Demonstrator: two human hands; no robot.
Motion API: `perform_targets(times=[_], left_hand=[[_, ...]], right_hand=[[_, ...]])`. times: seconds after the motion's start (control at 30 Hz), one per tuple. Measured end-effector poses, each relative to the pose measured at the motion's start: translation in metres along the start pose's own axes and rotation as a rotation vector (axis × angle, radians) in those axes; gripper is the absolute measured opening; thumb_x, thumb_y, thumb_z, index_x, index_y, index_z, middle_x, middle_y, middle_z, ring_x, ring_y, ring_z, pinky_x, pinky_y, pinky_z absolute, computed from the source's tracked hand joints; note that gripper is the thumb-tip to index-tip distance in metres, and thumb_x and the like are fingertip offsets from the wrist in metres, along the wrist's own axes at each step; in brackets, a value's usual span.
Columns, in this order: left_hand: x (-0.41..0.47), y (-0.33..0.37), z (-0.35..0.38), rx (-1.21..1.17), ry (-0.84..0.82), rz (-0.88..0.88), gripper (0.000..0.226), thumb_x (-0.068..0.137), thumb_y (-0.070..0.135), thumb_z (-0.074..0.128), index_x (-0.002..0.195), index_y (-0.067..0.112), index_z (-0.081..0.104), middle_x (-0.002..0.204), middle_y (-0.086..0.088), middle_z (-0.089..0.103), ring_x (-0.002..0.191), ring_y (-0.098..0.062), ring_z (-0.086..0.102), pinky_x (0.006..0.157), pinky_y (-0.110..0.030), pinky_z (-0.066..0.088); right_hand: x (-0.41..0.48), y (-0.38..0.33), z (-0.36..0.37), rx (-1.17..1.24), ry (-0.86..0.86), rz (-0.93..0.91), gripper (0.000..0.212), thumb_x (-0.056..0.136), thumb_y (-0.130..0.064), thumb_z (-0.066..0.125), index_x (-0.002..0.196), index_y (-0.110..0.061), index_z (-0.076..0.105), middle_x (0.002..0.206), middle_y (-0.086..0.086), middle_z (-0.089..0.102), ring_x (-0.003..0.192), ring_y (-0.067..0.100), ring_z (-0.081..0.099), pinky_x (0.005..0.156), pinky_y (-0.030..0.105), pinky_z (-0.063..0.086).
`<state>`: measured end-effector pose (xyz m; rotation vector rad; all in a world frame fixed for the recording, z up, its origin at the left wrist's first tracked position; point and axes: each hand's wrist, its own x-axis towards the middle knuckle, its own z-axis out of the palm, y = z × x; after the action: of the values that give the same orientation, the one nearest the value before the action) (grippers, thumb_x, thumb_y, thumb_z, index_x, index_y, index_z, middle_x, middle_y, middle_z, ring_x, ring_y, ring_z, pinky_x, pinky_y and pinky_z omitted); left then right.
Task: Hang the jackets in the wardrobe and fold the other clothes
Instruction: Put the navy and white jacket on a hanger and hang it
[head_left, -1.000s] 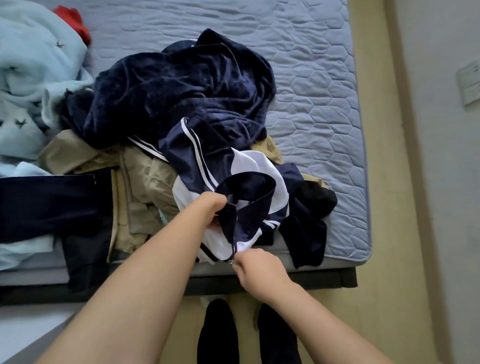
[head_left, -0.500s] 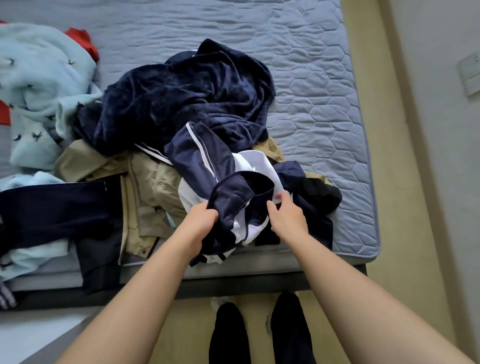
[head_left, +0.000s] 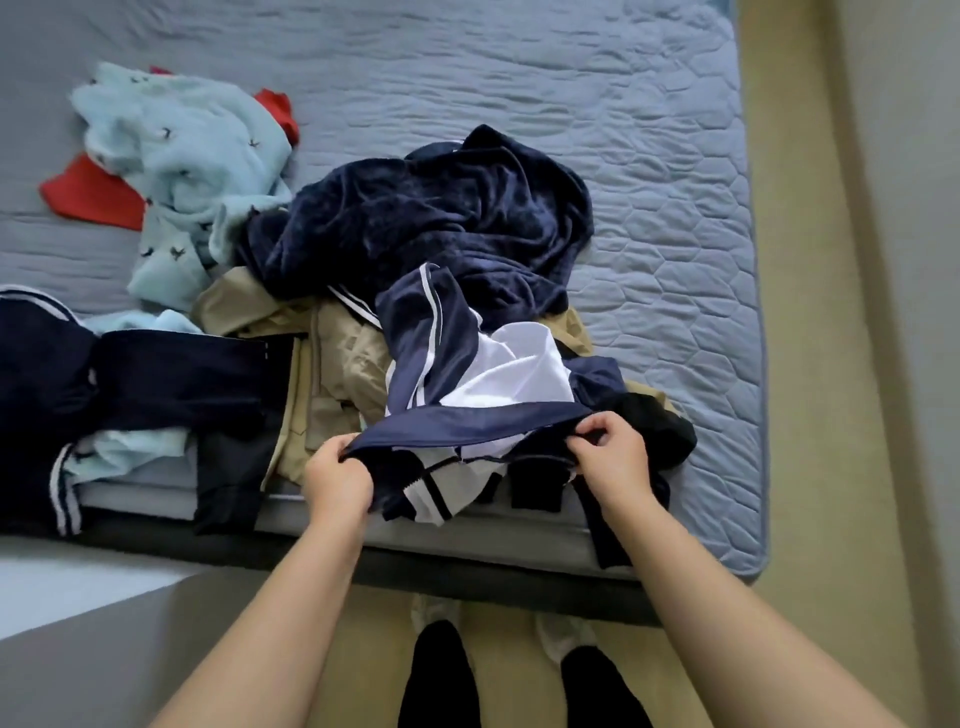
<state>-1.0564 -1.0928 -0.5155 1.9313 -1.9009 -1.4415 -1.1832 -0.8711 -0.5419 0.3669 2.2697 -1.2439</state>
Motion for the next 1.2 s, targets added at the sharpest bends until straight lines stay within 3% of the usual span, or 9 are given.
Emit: perform_targets(times=[0.07,0.2,0.33,0.47,0.6,0.77,0.93,1.0,1.2], left_hand=[[-0.022,0.005,-0.008,-0.102,0.037,-0.022,0.026,0.096,0.003,0.04,0.108,0.006,0.063,0.103,-0.013,0.063,0.089,-0.025,0.056,0.078,-0.033,0.046],[-0.086,0.034,-0.047,-0.185,0.001,0.056,0.025,0.1,0.025,0.039,0.102,0.012,0.061,0.107,-0.017,0.065,0.088,-0.028,0.059,0.079,-0.035,0.047],[-0.187,0.072,-0.122,-0.379,0.014,0.082,0.039,0.099,0.044,0.04,0.101,0.014,0.063,0.103,-0.009,0.069,0.096,-0.03,0.065,0.09,-0.046,0.052],[-0.287,0.062,-0.2,-0.486,0.144,0.139,0.046,0.095,0.054,0.041,0.084,0.018,0.067,0.079,0.009,0.073,0.077,-0.009,0.069,0.065,-0.026,0.054],[-0.359,0.006,-0.274,-0.639,0.471,0.099,0.034,0.097,0.042,0.049,0.089,0.014,0.068,0.087,0.0,0.07,0.09,-0.02,0.067,0.086,-0.04,0.053],[-0.451,-0.078,-0.332,-1.1,0.62,-0.066,0.025,0.1,0.016,0.047,0.111,-0.002,0.06,0.108,-0.018,0.064,0.093,-0.029,0.064,0.088,-0.043,0.05],[-0.576,-0.178,-0.365,-1.52,0.761,-0.158,0.015,0.097,0.012,0.05,0.097,0.002,0.062,0.063,-0.013,0.07,0.056,-0.022,0.068,0.041,-0.024,0.052],[-0.633,-0.218,-0.367,-1.514,0.828,-0.148,0.012,0.09,0.014,0.059,0.091,0.006,0.068,0.07,-0.011,0.073,0.063,-0.023,0.07,0.047,-0.025,0.054],[-0.806,-0.342,-0.349,-1.579,0.934,-0.123,0.037,0.083,0.05,0.063,0.068,0.019,0.079,0.078,-0.003,0.075,0.063,-0.018,0.072,0.046,-0.024,0.051]], right_hand=[[-0.016,-0.013,-0.013,0.22,-0.076,0.044,0.025,0.08,0.002,0.061,0.081,-0.021,0.05,0.068,0.0,0.047,0.06,0.016,0.045,0.055,0.029,0.039],[-0.064,-0.072,-0.048,0.588,-0.188,0.138,0.033,0.087,0.011,0.041,0.11,-0.011,0.05,0.095,0.007,0.054,0.081,0.019,0.052,0.072,0.026,0.044],[-0.145,-0.148,-0.088,0.825,-0.481,0.209,0.021,0.093,-0.012,0.045,0.105,-0.01,0.062,0.099,0.01,0.067,0.091,0.024,0.063,0.087,0.035,0.05],[-0.227,-0.188,-0.112,0.431,-0.686,-0.027,0.015,0.091,-0.026,0.058,0.088,-0.015,0.067,0.077,0.006,0.064,0.069,0.021,0.062,0.061,0.032,0.049],[-0.312,-0.215,-0.11,0.18,-0.761,-0.288,0.028,0.087,-0.04,0.052,0.081,-0.016,0.065,0.055,-0.001,0.057,0.043,0.015,0.057,0.041,0.023,0.042],[-0.451,-0.193,-0.088,0.019,-1.094,-0.569,0.031,0.086,-0.044,0.048,0.067,-0.019,0.052,0.062,0.003,0.042,0.055,0.018,0.045,0.057,0.035,0.047],[-0.586,-0.137,-0.093,-0.118,-1.342,-0.552,0.037,0.072,-0.049,0.053,0.077,-0.013,0.059,0.065,0.004,0.056,0.052,0.016,0.06,0.056,0.026,0.055],[-0.637,-0.099,-0.104,-0.175,-1.431,-0.488,0.05,0.053,-0.056,0.054,0.079,-0.014,0.06,0.074,0.007,0.059,0.065,0.024,0.06,0.07,0.038,0.054],[-0.771,0.044,-0.147,-0.232,-1.657,-0.327,0.03,0.064,-0.04,0.059,0.072,-0.011,0.06,0.058,0.01,0.052,0.04,0.019,0.05,0.038,0.027,0.043]])
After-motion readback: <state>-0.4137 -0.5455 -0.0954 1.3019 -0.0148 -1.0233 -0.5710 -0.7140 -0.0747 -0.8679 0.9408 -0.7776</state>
